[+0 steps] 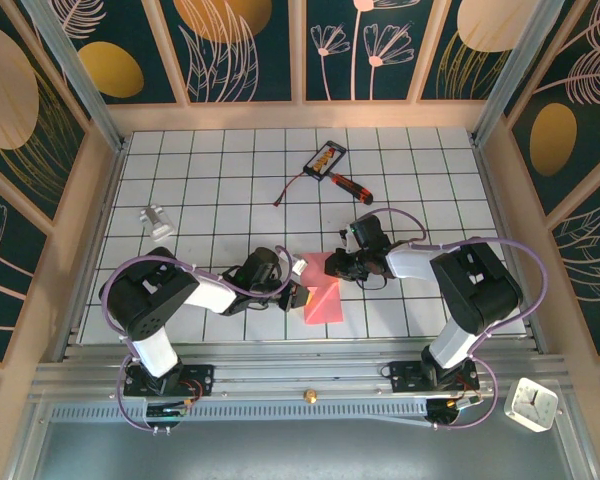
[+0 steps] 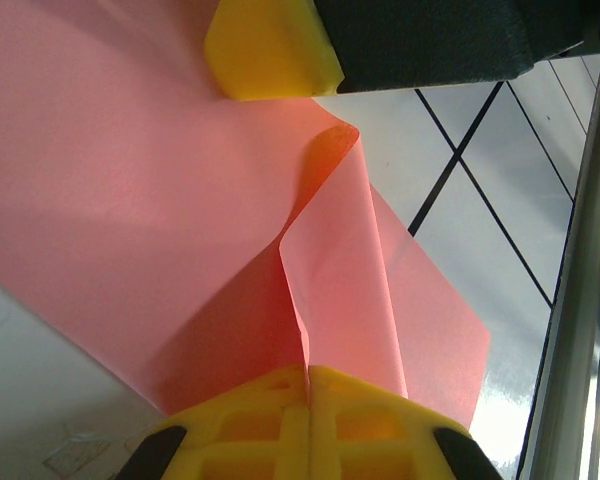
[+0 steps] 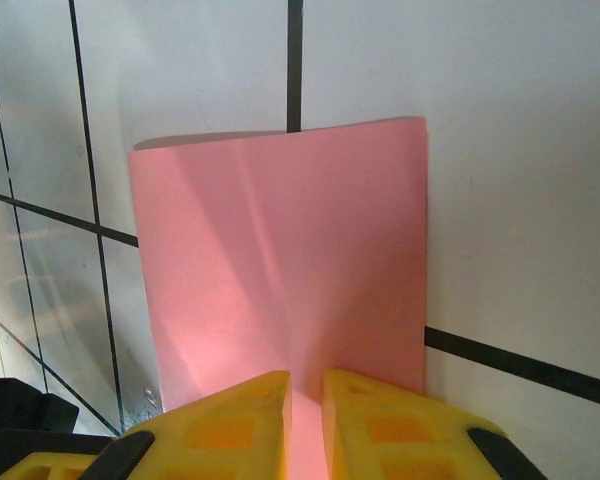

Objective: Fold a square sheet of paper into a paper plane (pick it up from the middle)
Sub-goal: Fold the triangle at the bottom-center of the table.

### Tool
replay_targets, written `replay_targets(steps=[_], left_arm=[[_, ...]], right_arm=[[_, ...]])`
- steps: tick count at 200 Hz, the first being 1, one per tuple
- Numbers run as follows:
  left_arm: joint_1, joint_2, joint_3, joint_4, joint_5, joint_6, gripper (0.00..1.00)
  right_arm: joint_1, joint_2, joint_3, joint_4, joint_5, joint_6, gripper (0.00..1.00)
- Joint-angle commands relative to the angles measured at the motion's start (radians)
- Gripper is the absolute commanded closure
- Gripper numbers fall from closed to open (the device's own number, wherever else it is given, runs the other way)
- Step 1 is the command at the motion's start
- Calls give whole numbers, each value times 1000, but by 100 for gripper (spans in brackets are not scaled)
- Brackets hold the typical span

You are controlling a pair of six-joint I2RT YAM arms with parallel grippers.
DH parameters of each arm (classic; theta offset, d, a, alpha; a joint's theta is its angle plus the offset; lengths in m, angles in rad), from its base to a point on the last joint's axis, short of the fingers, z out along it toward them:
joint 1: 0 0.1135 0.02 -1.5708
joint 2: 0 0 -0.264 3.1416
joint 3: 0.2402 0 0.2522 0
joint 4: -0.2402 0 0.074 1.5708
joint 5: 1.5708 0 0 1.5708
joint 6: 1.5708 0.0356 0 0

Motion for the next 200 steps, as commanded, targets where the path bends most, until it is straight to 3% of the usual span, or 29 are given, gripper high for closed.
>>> replay_targets(steps=[1, 200], left_arm=[[14, 0, 15, -30, 9, -1, 100], [26, 26, 28, -83, 14, 4, 100]], right_arm=[[10, 41, 0, -65, 55, -29, 81], [28, 43, 8, -74, 61, -35, 81]])
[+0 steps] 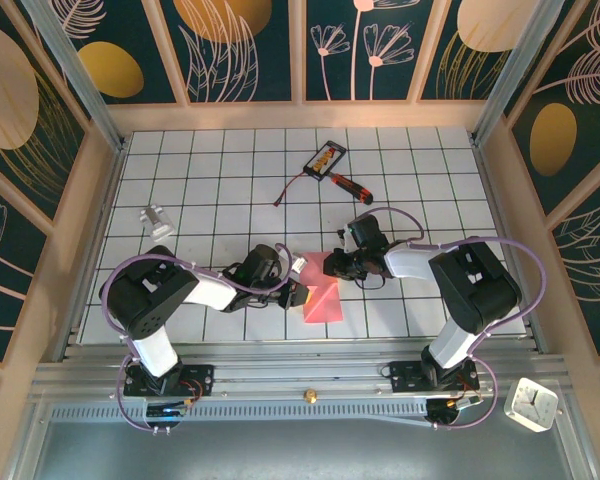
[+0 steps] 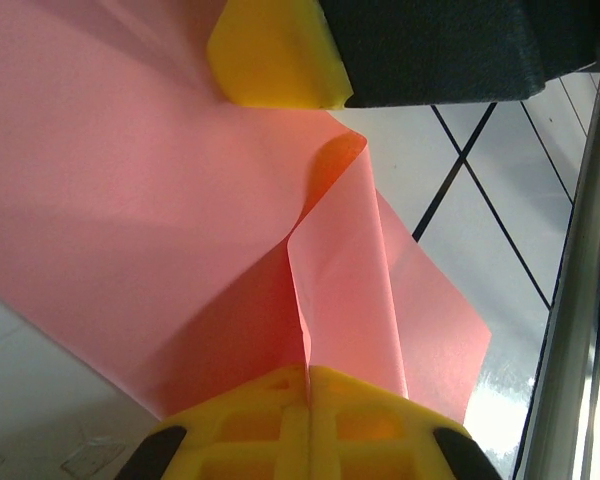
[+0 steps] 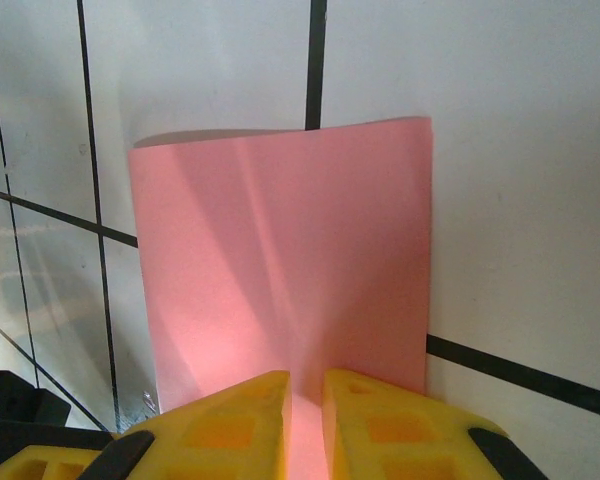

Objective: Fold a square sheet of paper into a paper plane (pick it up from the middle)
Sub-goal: Fold the triangle at the bottom-center of the table.

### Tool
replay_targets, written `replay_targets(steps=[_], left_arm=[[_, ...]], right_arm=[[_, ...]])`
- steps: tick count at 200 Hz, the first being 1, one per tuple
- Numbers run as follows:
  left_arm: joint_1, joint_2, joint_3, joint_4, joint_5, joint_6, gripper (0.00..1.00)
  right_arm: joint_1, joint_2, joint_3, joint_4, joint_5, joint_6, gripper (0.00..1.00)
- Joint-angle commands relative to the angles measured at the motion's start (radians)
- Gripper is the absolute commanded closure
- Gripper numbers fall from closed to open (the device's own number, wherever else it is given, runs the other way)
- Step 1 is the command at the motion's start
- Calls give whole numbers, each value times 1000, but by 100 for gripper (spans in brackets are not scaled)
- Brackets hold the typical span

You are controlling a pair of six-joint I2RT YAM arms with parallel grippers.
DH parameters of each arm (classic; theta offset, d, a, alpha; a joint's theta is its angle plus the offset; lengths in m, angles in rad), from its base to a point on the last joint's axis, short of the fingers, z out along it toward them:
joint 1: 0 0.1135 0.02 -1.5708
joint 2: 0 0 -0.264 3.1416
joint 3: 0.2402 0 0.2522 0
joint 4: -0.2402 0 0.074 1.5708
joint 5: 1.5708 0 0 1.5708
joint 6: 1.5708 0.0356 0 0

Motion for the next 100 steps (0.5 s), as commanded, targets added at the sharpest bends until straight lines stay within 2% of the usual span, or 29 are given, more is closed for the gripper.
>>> replay_targets(steps=[1, 100], left_arm=[[9, 21, 5, -42, -10, 4, 100], [9, -11, -14, -57, -28, -4, 100]], right_arm=[[14, 37, -2, -71, 46, -17, 81], [15, 39, 1, -77, 51, -22, 81]])
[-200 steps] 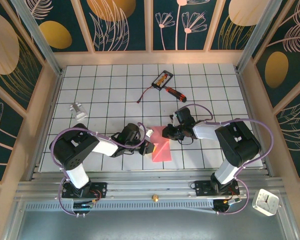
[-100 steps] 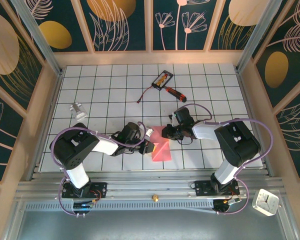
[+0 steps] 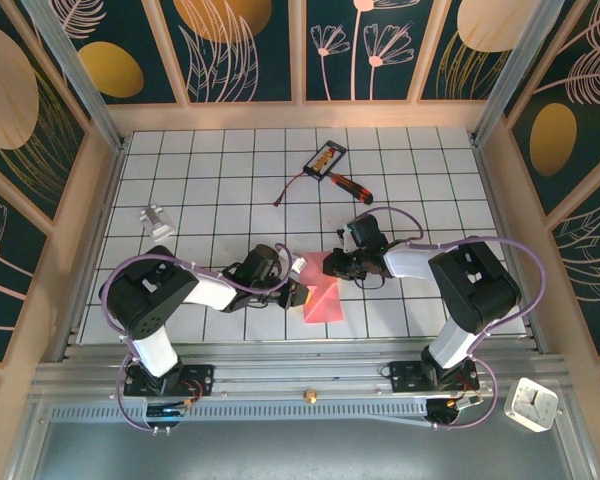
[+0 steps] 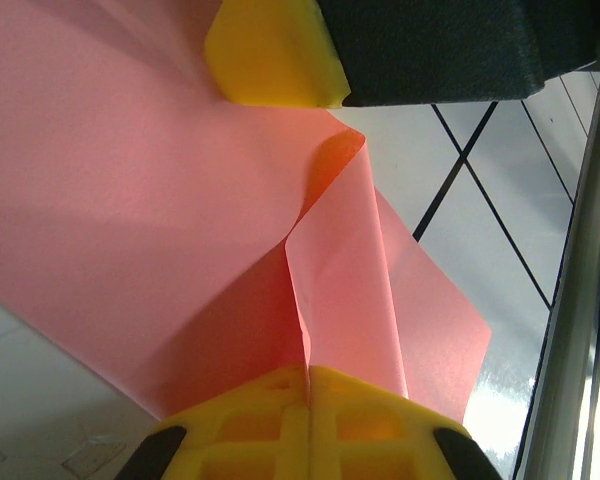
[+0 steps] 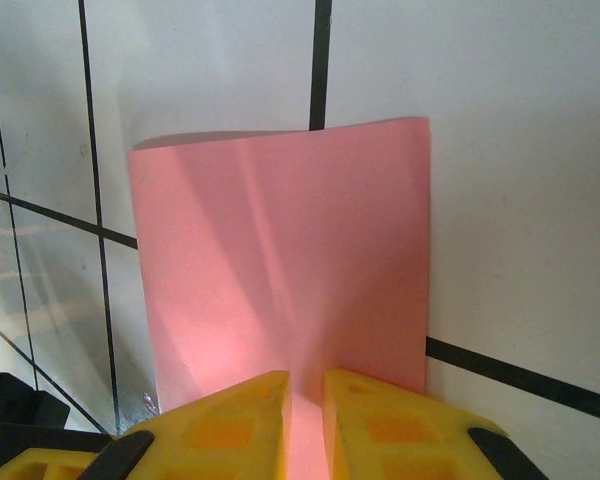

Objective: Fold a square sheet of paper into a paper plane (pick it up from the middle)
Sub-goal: Fold the triangle at the bottom-center of the table.

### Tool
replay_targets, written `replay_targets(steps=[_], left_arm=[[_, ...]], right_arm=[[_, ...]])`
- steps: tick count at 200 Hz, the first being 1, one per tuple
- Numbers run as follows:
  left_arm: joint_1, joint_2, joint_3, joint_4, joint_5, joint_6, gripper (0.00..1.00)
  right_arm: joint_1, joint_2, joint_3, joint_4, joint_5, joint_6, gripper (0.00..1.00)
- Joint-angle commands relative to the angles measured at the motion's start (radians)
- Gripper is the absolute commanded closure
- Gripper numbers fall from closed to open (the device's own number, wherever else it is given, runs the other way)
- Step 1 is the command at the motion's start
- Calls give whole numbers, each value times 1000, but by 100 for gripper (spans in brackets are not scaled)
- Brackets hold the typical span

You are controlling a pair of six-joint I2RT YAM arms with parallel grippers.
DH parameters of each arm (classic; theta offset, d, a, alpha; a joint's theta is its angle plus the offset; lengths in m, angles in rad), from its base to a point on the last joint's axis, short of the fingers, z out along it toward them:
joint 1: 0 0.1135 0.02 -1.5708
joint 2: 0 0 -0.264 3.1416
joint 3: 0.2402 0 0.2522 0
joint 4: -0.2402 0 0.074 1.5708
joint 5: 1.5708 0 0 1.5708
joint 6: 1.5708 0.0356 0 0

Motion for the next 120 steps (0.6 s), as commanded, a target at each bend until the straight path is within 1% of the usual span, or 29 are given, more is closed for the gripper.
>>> replay_targets(steps=[1, 67, 120], left_arm=[[9, -9, -13, -53, -27, -5, 100], [10, -20, -28, -40, -26, -14, 100], [11, 2, -20, -51, -27, -19, 100]], right_arm=[[12, 36, -3, -76, 46, -21, 81], [12, 37, -3, -78, 45, -21, 81], [13, 39, -3, -75, 45, -20, 81]])
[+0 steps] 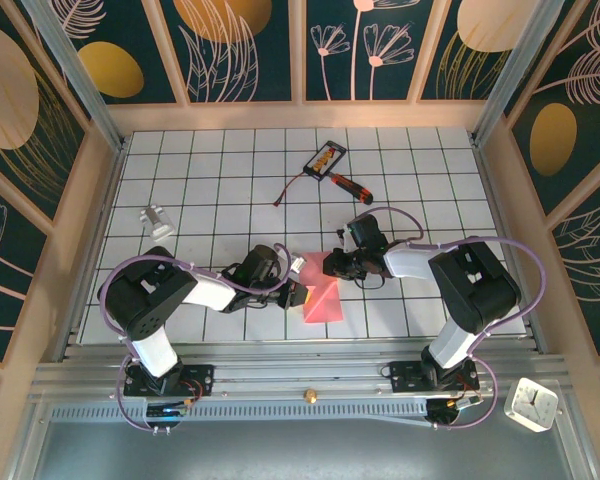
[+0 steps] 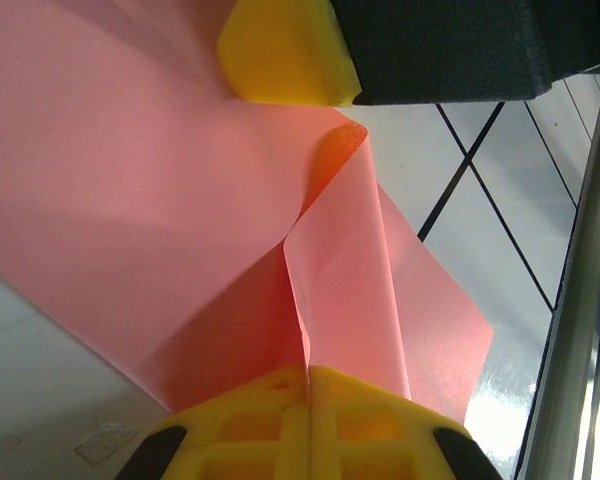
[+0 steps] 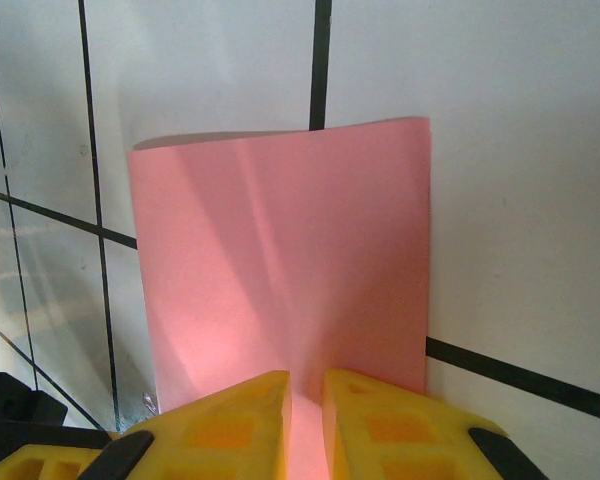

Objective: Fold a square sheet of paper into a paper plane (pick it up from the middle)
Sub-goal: Fold the triangle at the bottom-center of the table.

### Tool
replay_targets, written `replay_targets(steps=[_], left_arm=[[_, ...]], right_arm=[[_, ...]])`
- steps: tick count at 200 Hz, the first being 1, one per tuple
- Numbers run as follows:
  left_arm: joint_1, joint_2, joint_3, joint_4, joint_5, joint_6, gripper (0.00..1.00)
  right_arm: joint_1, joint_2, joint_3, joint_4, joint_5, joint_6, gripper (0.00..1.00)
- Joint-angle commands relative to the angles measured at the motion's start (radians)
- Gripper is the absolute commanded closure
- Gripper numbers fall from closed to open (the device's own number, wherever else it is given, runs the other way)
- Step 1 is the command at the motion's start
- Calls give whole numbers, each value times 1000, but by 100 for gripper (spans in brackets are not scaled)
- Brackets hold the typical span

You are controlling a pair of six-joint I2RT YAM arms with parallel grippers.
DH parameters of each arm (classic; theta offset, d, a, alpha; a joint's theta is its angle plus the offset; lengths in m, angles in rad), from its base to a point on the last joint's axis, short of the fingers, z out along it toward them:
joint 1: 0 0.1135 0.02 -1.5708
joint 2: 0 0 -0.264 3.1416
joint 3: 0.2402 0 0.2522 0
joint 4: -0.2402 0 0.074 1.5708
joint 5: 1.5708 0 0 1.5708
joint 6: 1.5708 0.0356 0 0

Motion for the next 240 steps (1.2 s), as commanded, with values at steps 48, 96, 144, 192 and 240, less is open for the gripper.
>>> replay_targets(steps=[48, 96, 144, 192, 240], left_arm=[[10, 36, 3, -92, -28, 4, 100], [10, 55, 11, -141, -43, 15, 100], [9, 69, 14, -155, -55, 9, 100], [10, 75, 15, -156, -59, 5, 100], [10, 92, 26, -160, -60, 1, 100]], right_arm=[[12, 34, 19, -88, 46, -23, 80], [6, -9, 94, -134, 45, -37, 77], [6, -188, 59, -148, 24, 23, 78], [156, -429, -200, 15, 30, 303, 95], [305, -466, -318, 156, 92, 463, 100]])
